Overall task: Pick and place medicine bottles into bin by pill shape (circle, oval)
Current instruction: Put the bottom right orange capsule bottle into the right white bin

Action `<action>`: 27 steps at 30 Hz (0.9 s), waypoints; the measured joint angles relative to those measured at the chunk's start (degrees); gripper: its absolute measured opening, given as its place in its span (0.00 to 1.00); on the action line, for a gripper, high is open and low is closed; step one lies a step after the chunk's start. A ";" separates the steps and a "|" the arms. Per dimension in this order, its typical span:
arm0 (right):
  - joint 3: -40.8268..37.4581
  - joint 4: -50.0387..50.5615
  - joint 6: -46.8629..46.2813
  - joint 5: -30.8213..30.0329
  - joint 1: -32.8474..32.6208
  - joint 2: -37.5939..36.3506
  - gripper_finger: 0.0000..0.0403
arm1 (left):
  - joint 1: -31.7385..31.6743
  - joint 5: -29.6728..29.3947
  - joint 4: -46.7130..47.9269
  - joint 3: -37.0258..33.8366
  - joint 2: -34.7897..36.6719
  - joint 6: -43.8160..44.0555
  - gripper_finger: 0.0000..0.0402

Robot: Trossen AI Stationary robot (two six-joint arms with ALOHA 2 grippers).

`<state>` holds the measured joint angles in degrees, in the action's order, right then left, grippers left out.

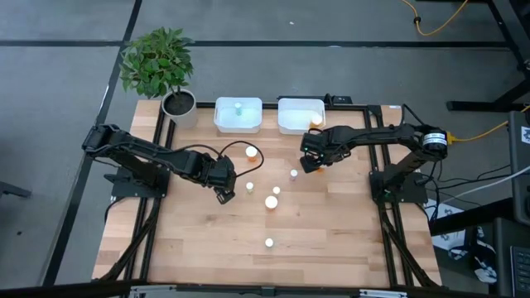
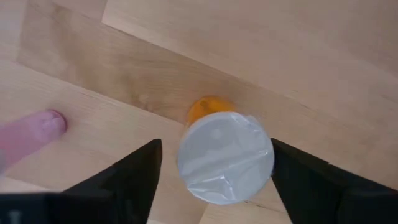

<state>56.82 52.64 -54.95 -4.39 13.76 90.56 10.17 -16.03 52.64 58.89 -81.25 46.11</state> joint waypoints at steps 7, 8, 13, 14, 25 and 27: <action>0.07 -0.03 0.00 0.26 0.00 0.00 0.56 | -0.01 0.00 0.00 0.00 0.00 -0.02 0.37; 0.44 0.09 0.17 1.00 0.00 0.00 0.54 | -0.02 0.00 -0.01 0.00 0.00 -0.04 0.37; 8.71 2.36 5.85 1.23 0.54 -0.28 0.52 | -0.04 0.00 0.00 0.00 0.01 -0.24 0.37; 11.01 4.02 7.05 0.55 0.98 -0.28 0.52 | -0.04 0.00 0.00 0.00 0.00 -0.24 0.37; 31.78 6.69 19.18 -6.53 10.49 -0.35 0.54 | -0.02 0.00 -0.02 0.00 0.02 -0.17 0.37; 33.11 5.97 21.00 -6.32 12.58 -0.07 0.54 | -0.02 0.01 -0.02 0.00 0.00 -0.17 0.37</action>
<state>89.93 58.61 -33.95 -10.71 26.34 90.50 10.15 -16.02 52.62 58.89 -81.25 45.93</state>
